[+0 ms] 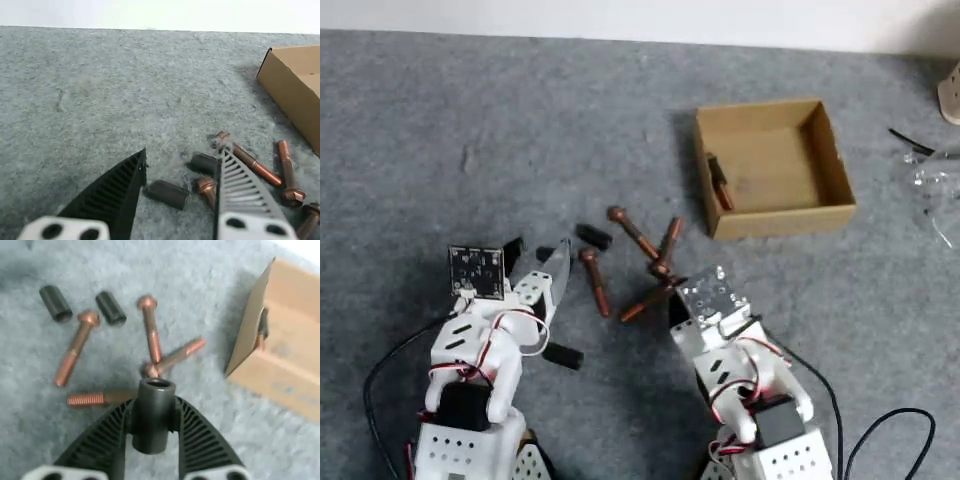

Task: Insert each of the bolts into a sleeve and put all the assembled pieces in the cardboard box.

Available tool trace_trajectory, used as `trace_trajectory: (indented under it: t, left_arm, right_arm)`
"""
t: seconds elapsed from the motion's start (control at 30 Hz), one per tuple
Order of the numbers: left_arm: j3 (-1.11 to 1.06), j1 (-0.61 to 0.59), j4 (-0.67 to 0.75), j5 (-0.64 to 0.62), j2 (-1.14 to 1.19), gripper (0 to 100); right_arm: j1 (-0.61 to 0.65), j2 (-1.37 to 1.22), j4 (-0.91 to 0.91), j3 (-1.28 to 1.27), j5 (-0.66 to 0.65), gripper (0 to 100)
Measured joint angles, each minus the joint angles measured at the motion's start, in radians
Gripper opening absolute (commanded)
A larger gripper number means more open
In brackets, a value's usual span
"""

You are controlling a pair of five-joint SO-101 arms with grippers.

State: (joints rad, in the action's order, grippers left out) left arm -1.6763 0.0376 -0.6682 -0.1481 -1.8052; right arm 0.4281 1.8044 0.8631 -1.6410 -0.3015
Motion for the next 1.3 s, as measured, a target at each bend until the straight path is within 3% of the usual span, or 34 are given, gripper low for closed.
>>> trace_trajectory:
  t: [0.27,0.5,0.7,1.03,1.3]
  left_arm:
    - [0.0,0.0,0.0,0.0,0.0,22]
    - [0.0,0.002,-0.072,0.0,0.0,22]
    - [0.0,0.11,-0.19,-0.002,0.0,22]
    - [0.138,0.15,-0.255,-0.206,0.0,22]
    - [0.146,0.178,-0.261,-0.233,0.0,22]
  right_arm:
    - [-0.031,0.012,-0.098,-0.031,0.002,0.5]
    - [-0.106,0.012,-0.153,-0.031,0.097,0.5]
    - [-0.123,0.012,-0.155,-0.031,0.103,0.5]
    - [-0.123,0.012,-0.155,-0.031,0.107,0.5]
    - [-0.123,0.012,-0.181,-0.031,0.107,0.5]
